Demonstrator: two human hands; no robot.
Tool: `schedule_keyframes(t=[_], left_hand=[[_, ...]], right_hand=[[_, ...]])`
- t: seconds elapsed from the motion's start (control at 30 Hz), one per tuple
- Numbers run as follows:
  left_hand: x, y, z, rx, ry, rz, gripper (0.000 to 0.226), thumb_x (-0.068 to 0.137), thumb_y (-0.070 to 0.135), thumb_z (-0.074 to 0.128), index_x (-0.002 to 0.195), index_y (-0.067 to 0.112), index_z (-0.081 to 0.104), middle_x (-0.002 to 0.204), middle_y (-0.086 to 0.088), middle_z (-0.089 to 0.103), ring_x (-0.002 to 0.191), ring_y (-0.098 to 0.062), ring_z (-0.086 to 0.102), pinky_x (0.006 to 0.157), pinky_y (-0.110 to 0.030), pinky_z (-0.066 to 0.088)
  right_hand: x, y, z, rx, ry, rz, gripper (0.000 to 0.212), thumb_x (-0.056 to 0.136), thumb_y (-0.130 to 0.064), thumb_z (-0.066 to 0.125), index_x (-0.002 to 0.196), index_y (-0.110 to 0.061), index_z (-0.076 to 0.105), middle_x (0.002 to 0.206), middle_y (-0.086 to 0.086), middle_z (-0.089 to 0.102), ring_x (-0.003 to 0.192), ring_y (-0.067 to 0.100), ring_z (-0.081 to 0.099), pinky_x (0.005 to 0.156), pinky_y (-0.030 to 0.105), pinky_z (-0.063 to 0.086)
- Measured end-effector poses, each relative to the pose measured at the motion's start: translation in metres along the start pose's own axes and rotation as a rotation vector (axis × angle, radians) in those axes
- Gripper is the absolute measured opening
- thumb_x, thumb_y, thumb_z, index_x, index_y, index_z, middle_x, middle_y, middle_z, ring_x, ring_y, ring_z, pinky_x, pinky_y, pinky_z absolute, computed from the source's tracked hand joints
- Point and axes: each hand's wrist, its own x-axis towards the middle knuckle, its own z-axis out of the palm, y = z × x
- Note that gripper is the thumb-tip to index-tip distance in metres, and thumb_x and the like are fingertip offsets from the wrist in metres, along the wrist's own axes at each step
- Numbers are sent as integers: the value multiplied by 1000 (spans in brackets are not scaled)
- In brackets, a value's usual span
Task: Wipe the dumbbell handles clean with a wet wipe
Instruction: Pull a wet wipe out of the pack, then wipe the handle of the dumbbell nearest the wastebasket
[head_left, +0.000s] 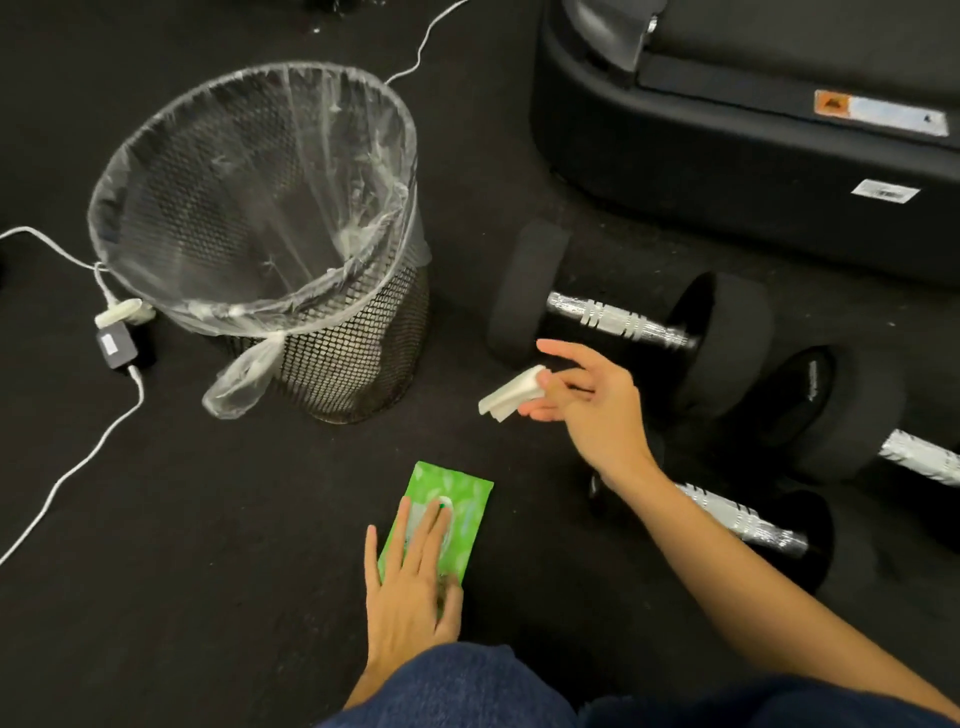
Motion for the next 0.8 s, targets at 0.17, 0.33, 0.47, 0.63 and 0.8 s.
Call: schedule_keyframes(t=[0.17,0.33,0.47,0.63,0.8], left_hand=[[63,73,-52,-753,166,-33,55,92,34,56,144,27,40,138,10,51,132,-1,44,110,-31,38],[115,128,-82,-981,330,49,49,88,23,71,134,15,56,122,3,64,116,-15,61,93,-28,51],[133,137,-79,-933,337,121,33,89,15,69,122,13,66,114,7,69,109,-10,64,91,-25,52],[146,149,-78,-943,327,107,19,91,11,68,108,16,73,101,10,73,97,-4,68,82,-23,54],[153,160,-78,-1076,350,15,17,91,11,68,108,14,71,92,5,74,88,-10,71,71,-27,57]], right_hand=[[3,-16,-30,8,45,16,14,94,-11,63,102,-10,75,82,12,76,67,24,73,62,24,56],[6,-19,-40,20,90,-6,15,94,-14,64,102,-10,75,77,9,75,59,18,68,56,23,52],[3,-15,-44,95,137,28,17,94,-15,63,104,-8,74,79,14,74,57,16,65,54,23,51],[3,-15,-46,227,214,81,22,90,-25,68,106,-10,73,80,9,74,62,16,65,55,24,53],[0,-11,-47,257,181,134,28,86,-28,71,108,-13,73,98,6,76,92,19,72,79,32,57]])
